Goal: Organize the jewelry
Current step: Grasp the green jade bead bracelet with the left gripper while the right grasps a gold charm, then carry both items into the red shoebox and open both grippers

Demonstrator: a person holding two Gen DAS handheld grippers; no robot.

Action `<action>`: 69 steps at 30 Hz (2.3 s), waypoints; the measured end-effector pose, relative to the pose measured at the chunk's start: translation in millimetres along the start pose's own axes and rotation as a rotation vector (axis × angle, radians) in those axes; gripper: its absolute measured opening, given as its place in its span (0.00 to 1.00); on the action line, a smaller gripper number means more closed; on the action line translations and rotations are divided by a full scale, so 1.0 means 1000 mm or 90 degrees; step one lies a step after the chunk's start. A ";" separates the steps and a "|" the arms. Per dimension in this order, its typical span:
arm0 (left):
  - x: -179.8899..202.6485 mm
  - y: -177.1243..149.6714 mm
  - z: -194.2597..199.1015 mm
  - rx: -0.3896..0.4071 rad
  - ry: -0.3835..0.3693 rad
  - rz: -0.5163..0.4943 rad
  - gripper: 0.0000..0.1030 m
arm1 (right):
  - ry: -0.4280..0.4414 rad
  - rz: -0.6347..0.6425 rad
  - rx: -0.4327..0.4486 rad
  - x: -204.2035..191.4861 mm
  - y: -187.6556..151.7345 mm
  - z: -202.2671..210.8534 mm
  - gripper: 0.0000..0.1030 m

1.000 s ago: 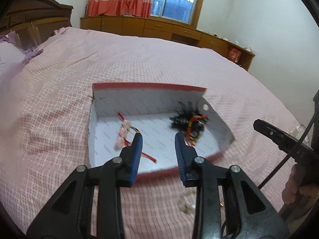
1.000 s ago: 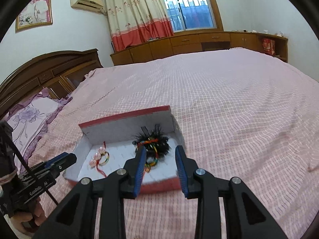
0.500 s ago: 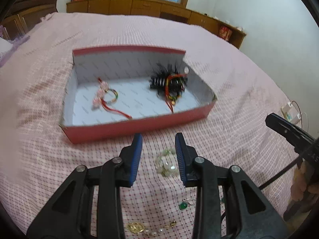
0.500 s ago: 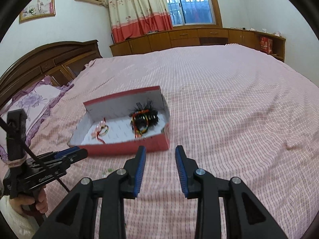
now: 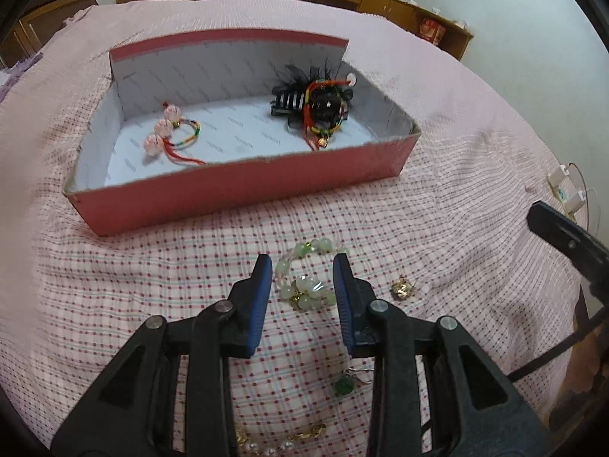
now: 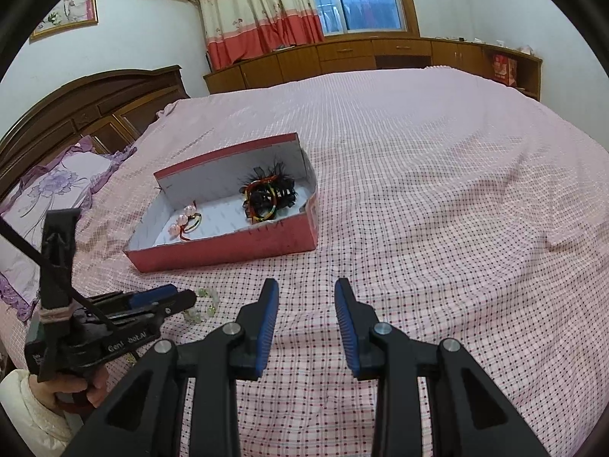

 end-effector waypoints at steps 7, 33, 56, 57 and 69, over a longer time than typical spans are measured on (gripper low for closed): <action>-0.007 -0.005 -0.014 -0.012 0.001 0.017 0.14 | 0.002 -0.001 -0.011 0.000 -0.004 -0.004 0.32; -0.013 0.007 0.057 0.106 0.012 0.021 0.01 | 0.065 0.069 -0.078 -0.062 -0.027 -0.030 0.32; -0.020 0.002 0.062 0.110 0.030 0.031 0.01 | 0.044 0.087 -0.133 -0.078 -0.040 -0.073 0.17; -0.019 0.002 0.063 0.111 0.031 0.031 0.01 | 0.045 0.086 -0.131 -0.077 -0.040 -0.072 0.16; -0.006 0.014 0.083 0.143 0.045 -0.002 0.01 | 0.054 0.059 -0.064 -0.054 -0.015 -0.035 0.16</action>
Point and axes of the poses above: each gripper's, at about its wrist camera, not at the fingertips, and z roughly against the way its jaws point, x to its right, y to its top, the point moved 2 cm from there along -z, roughly the way its jaws point, and after that the axes turned 15 degrees about -y, right-handed, at the moved point
